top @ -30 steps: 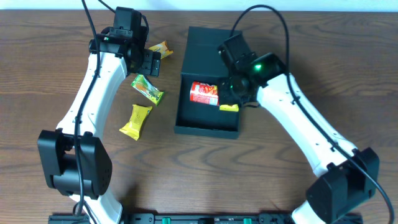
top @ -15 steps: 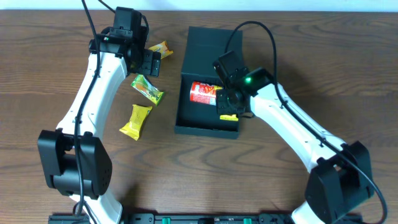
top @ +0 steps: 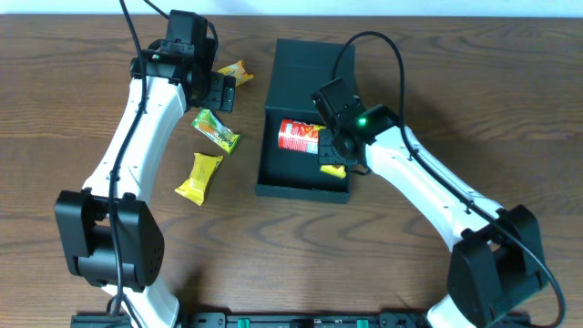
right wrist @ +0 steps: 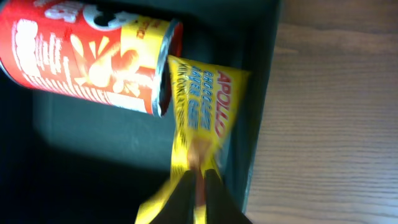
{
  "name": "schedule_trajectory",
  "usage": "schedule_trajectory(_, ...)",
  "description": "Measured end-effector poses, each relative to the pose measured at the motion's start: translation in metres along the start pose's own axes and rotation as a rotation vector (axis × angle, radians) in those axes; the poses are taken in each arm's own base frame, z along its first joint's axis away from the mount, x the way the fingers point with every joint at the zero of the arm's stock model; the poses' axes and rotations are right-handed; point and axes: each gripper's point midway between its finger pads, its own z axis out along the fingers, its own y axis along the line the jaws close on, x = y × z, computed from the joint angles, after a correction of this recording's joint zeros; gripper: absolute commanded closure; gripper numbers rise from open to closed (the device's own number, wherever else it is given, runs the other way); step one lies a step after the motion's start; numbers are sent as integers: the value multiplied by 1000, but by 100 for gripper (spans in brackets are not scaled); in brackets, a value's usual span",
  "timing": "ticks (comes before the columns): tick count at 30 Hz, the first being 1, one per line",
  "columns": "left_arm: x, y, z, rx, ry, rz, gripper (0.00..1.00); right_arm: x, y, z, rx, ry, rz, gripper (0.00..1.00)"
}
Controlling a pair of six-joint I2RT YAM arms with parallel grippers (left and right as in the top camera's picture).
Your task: Pack container
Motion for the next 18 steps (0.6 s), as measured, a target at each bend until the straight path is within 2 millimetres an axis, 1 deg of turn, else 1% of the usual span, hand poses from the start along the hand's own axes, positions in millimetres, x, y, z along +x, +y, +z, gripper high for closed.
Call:
schedule_trajectory(2, 0, 0, 0, 0, 0, 0, 5, -2, 0, 0, 3, -10, 2, 87)
schedule_trajectory(6, 0, 0, 0, 0, 0, 0, 4, -7, -4, 0, 27, -36, 4, 88)
schedule_trajectory(11, -2, 0, 0, -2, -7, 0, 5, -17, -13, -4, 65, -64, 5, 90)
schedule_trajectory(13, -8, 3, 0, -16, -34, -2, 5, -29, -16, -15, 67, -81, 14, 87)
schedule_trajectory(14, -11, 4, 0, -24, -44, -3, 5, -40, -16, -24, 61, -104, 24, 86)
schedule_trajectory(18, -24, 10, -1, -58, -98, 0, 5, -91, -19, -73, 27, -229, 63, 82)
